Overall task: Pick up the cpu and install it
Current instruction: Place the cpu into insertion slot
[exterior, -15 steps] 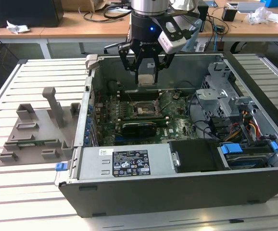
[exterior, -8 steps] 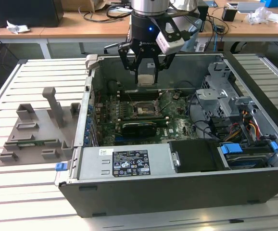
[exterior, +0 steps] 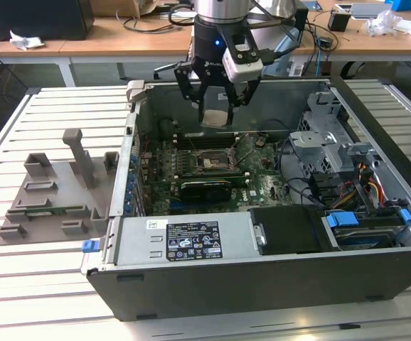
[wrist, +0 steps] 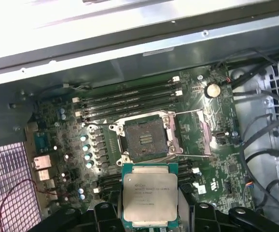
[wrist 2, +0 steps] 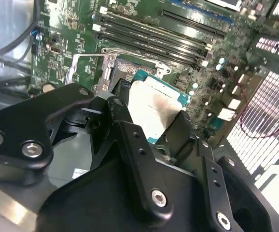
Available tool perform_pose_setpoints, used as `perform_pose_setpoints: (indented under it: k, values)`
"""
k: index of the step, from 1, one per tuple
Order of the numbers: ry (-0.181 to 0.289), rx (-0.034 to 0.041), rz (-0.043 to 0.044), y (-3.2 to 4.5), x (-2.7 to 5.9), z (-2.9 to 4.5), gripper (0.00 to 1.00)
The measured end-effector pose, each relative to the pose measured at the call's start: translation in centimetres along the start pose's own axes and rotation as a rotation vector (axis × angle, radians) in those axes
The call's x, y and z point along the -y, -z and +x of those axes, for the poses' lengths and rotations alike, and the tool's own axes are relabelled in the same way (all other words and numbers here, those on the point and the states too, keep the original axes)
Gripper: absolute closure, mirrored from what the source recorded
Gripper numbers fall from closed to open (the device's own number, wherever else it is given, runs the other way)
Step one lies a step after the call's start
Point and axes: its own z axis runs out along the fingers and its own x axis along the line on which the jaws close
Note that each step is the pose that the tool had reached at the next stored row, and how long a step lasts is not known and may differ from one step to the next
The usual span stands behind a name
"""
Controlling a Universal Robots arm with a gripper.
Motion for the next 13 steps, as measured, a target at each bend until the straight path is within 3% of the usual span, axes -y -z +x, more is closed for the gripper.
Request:
perform_pose_setpoints:
  k: [3,9,12,13]
  values:
    - [-0.041,0.0004,0.0043,-0.02,0.0,0.0,0.46]
    - [-0.131,0.0041,0.0239,-0.03,0.0,0.0,0.46]
    - [-0.213,0.0048,0.0332,-0.04,0.01,0.0,0.46]
    - [-0.272,0.0033,0.0349,-0.04,0.0,0.0,0.46]
